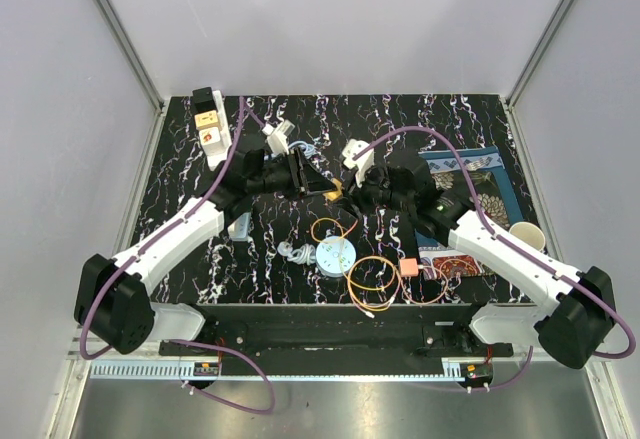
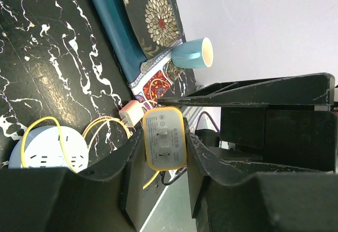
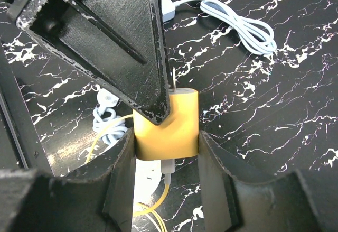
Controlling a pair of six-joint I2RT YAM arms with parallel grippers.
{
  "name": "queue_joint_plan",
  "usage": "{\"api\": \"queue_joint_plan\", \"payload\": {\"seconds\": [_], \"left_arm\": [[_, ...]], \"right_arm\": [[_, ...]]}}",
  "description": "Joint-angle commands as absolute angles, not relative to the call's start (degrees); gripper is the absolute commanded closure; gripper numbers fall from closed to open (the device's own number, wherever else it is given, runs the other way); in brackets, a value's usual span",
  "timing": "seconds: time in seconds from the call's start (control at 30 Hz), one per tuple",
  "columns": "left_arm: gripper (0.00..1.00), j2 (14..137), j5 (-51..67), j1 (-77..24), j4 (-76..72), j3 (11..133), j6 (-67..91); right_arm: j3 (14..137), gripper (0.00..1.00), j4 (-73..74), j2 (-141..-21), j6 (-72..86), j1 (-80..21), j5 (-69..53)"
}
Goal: Insert the plug
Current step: Pick up the plug from the center of the board, then insert the plug into the socket.
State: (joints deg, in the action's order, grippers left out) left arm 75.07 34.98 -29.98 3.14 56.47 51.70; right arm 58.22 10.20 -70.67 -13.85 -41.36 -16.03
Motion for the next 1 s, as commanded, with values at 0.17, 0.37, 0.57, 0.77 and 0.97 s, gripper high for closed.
{"api": "queue_joint_plan", "payload": {"seconds": [0.17, 0.37, 0.57, 0.77, 0.97], "left_arm": [[1.0, 73.1, 35.9, -29.6, -4.7, 54.7, 52.9], [1.0, 69.6, 33.1, -27.2, -20.8, 45.9, 59.5], [1.0, 67.6, 30.4, -27.2, -35.1, 41.0, 64.6], [1.0, 66.3, 27.5, -27.2, -43.9, 38.2, 68.2], [1.0, 66.7, 26.8, -27.9, -48.4, 37.4, 70.8]], "right_arm": [[58.9, 0.37, 6.0, -69.3, -2.5, -41.7, -15.6], [58.4, 0.08, 4.0, -67.9, 17.4, -36.0, -23.4], [50.3, 0.07, -14.2, -65.5, 43.6, -29.1, -30.6], [42.2, 0.17, -36.7, -69.2, 63.1, -28.9, -31.9], [42.0, 0.21, -41.1, -70.5, 64.5, -28.9, -33.1]]}}
